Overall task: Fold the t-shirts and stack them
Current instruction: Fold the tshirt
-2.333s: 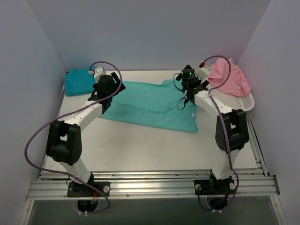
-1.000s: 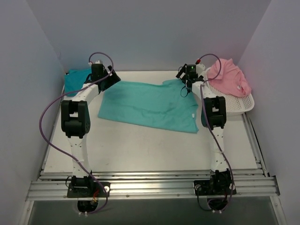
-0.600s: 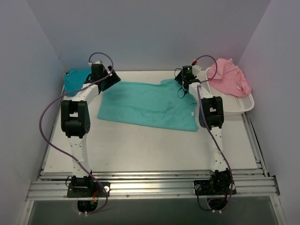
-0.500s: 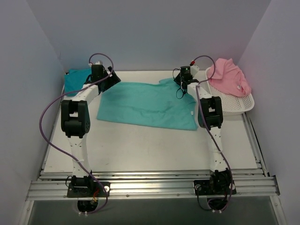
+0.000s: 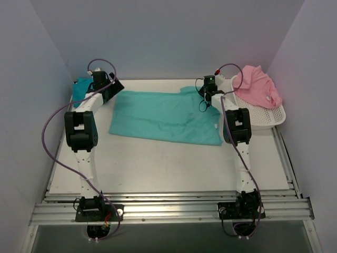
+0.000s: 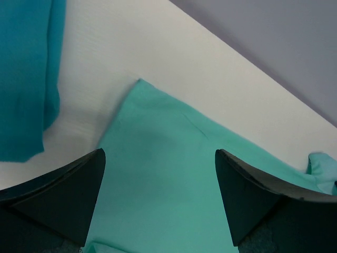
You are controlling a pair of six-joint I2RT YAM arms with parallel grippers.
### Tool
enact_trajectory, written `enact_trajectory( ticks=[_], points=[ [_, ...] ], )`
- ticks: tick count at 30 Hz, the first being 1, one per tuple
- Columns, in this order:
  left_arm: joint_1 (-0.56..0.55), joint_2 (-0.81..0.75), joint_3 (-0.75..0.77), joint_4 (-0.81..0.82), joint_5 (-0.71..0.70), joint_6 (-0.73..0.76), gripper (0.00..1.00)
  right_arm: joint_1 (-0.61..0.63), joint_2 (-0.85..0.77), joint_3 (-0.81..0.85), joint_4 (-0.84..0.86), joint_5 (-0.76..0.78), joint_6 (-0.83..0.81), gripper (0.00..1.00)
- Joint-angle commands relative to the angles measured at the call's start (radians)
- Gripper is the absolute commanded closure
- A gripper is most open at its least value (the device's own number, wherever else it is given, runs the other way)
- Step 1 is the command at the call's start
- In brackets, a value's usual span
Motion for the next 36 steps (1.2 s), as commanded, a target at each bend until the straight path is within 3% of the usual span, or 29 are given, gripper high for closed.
enact_trajectory(
  ticks=[1,15,26,31,32,36],
  points=[
    [0.043,0.083,0.144,-0.016,-0.016,-0.032,0.06,-0.016,-0.046,-0.044,-0.038,0.022,-0.031,1.0],
    [0.029,0.362,0.463,-0.12,0.115,-0.104,0.06,-0.022,-0.12,-0.187,0.054,-0.016,-0.021,1.0],
    [-0.024,0.379,0.434,-0.137,0.096,-0.072,0.0,-0.022,-0.124,-0.214,0.074,-0.022,-0.02,1.0],
    [-0.024,0.41,0.471,-0.154,0.106,-0.075,0.23,-0.022,-0.126,-0.222,0.077,-0.017,-0.028,1.0],
    [-0.024,0.414,0.477,-0.155,0.106,-0.075,0.32,-0.022,-0.126,-0.223,0.077,-0.017,-0.029,1.0],
    [-0.023,0.424,0.49,-0.163,0.098,-0.074,0.47,-0.022,-0.126,-0.223,0.077,-0.011,-0.035,1.0]
  ],
)
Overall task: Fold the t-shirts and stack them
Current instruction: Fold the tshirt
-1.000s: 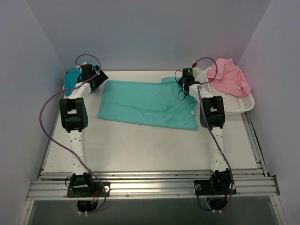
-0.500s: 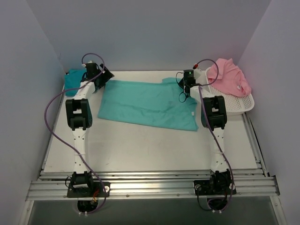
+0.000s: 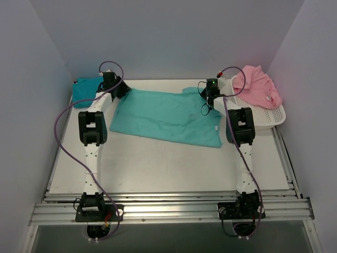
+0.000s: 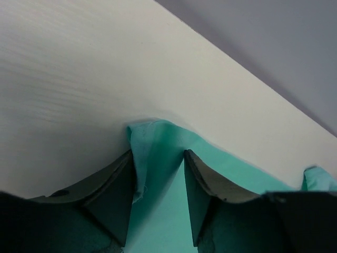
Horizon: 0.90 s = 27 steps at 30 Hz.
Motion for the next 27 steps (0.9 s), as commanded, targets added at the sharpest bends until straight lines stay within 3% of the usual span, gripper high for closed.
enact_trajectory(
  ticks=[1,9,13,19,27],
  points=[
    [0.005,0.044,0.03,-0.079,-0.005,0.013,0.51,-0.007,-0.037,-0.025,-0.069,0.007,-0.023,1.0],
    [0.015,0.043,0.036,-0.087,-0.01,0.005,0.83,-0.009,-0.042,-0.027,-0.068,0.01,-0.034,1.0],
    [0.015,0.027,0.05,-0.082,-0.013,0.034,0.94,-0.007,-0.049,-0.019,-0.069,0.018,-0.052,1.0],
    [0.015,-0.039,0.046,-0.104,-0.037,0.091,0.98,-0.017,-0.095,-0.017,-0.075,0.027,-0.08,1.0],
    [0.01,-0.154,-0.08,-0.076,-0.076,0.122,0.98,-0.017,-0.187,-0.071,-0.062,0.032,-0.112,1.0]
  ],
)
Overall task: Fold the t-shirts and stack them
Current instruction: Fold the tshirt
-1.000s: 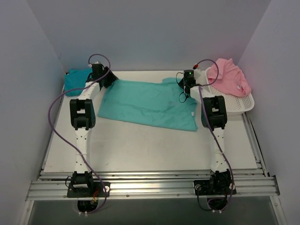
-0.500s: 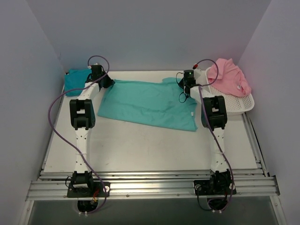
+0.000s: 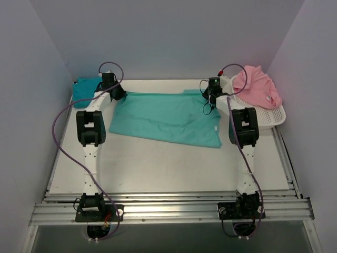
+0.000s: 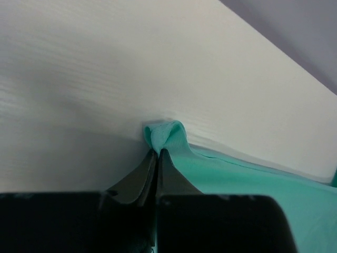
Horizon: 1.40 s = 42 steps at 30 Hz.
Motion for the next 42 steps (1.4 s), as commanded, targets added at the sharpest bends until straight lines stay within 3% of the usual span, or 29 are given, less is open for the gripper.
enact_trajectory(
  ticks=[1,15,27,36,38,40,41,42],
  points=[
    [0.002,-0.142,-0.061,0.02,-0.038,0.042,0.98,-0.006,-0.133,-0.028,0.004,0.028,-0.037,1.0],
    [0.002,-0.319,-0.303,0.111,-0.057,0.06,0.98,0.042,-0.318,-0.198,0.011,0.055,-0.082,1.0],
    [0.003,-0.569,-0.72,0.269,-0.118,0.062,0.98,0.123,-0.527,-0.491,0.037,0.137,-0.089,1.0],
    [0.003,-0.667,-0.857,0.281,-0.17,0.062,0.98,0.162,-0.653,-0.73,0.09,0.192,-0.062,1.0],
    [0.003,-0.669,-0.851,0.257,-0.184,0.062,0.87,0.177,-0.666,-0.759,0.088,0.207,-0.051,1.0],
    [0.002,-0.666,-0.845,0.228,-0.198,0.06,0.59,0.192,-0.693,-0.804,0.09,0.23,-0.042,1.0],
    [0.002,-0.666,-0.845,0.224,-0.202,0.062,0.27,0.198,-0.702,-0.818,0.093,0.238,-0.033,1.0],
    [0.003,-0.666,-0.844,0.218,-0.205,0.064,0.22,0.205,-0.717,-0.831,0.093,0.248,-0.03,1.0]
  ],
)
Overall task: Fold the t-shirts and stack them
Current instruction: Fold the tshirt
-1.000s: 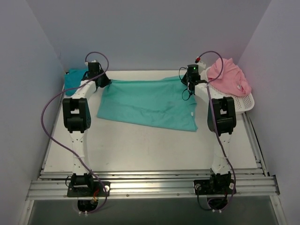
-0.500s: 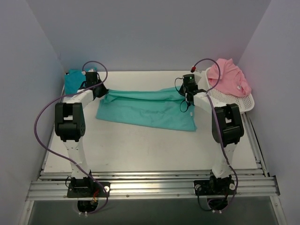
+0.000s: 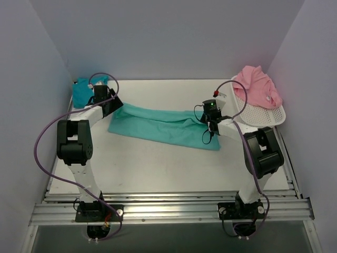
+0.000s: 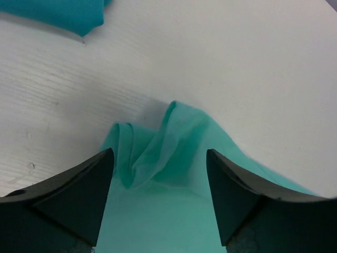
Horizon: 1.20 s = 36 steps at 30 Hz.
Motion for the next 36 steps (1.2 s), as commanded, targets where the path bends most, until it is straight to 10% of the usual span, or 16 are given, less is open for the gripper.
enact_trajectory(
  ticks=[1,17,20,24,36],
  points=[
    [0.008,-0.053,0.011,-0.011,-0.046,0.012,0.18,0.027,-0.082,-0.051,0.018,0.104,0.023,1.0],
    [0.005,-0.181,-0.107,0.032,-0.128,0.0,0.08,0.337,-0.219,-0.183,-0.205,0.462,0.23,0.98],
    [0.005,-0.201,-0.121,0.03,-0.134,0.0,0.08,0.381,-0.208,-0.205,-0.286,0.502,0.345,0.8],
    [0.005,-0.235,-0.14,0.03,-0.138,-0.003,0.08,0.442,-0.194,-0.243,-0.392,0.513,0.479,0.0],
    [0.003,-0.303,-0.175,0.047,-0.137,-0.006,0.08,0.61,-0.276,-0.059,-0.651,0.697,0.576,0.0]
  ],
)
